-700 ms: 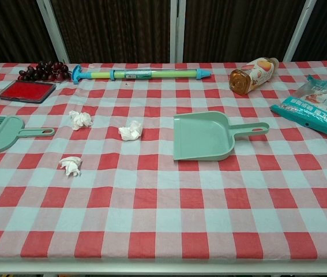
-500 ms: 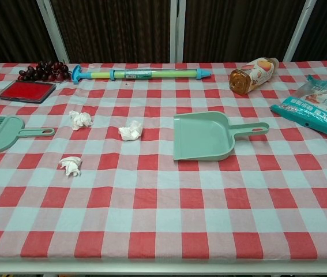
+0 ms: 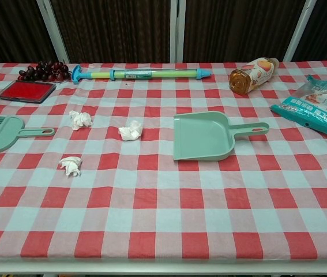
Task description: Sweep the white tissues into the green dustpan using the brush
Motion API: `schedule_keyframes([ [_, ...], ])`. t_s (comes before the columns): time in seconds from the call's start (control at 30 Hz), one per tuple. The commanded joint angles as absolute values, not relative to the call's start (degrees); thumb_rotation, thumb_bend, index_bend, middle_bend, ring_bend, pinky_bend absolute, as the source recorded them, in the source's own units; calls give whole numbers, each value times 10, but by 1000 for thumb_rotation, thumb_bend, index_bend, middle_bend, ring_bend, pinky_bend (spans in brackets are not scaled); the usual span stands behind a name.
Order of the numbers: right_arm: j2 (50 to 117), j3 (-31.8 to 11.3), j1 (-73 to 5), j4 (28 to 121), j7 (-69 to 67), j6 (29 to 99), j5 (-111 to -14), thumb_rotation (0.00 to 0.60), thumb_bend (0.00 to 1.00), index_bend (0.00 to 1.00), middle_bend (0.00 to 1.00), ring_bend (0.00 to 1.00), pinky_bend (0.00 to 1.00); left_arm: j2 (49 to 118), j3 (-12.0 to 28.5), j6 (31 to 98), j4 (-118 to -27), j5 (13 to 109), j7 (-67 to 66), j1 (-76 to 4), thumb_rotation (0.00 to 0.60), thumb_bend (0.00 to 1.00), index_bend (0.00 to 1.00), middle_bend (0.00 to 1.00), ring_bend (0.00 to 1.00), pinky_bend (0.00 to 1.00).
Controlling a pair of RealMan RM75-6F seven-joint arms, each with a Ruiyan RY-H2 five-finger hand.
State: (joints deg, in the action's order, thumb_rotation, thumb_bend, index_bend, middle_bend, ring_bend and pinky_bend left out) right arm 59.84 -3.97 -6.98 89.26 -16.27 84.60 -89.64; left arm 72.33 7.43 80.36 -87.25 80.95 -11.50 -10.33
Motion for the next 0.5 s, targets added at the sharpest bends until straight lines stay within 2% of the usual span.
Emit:
schedule_keyframes([
  [0.03,589,-44,-76,900,-157,840,-893,600,163,99,76,0,0,734,96,751,-879,801,-125,-151,600,263,297,300,207,105],
  [0.17,577,-48,-82,913,-145,833,-892,600,163,99,76,0,0,756,108,684,-872,777,-173,-203,600,256,335,358,262,117],
  [0.5,558,-49,-85,941,-127,826,-885,600,163,99,76,0,0,841,128,553,-835,651,-307,-311,600,234,338,371,266,146],
])
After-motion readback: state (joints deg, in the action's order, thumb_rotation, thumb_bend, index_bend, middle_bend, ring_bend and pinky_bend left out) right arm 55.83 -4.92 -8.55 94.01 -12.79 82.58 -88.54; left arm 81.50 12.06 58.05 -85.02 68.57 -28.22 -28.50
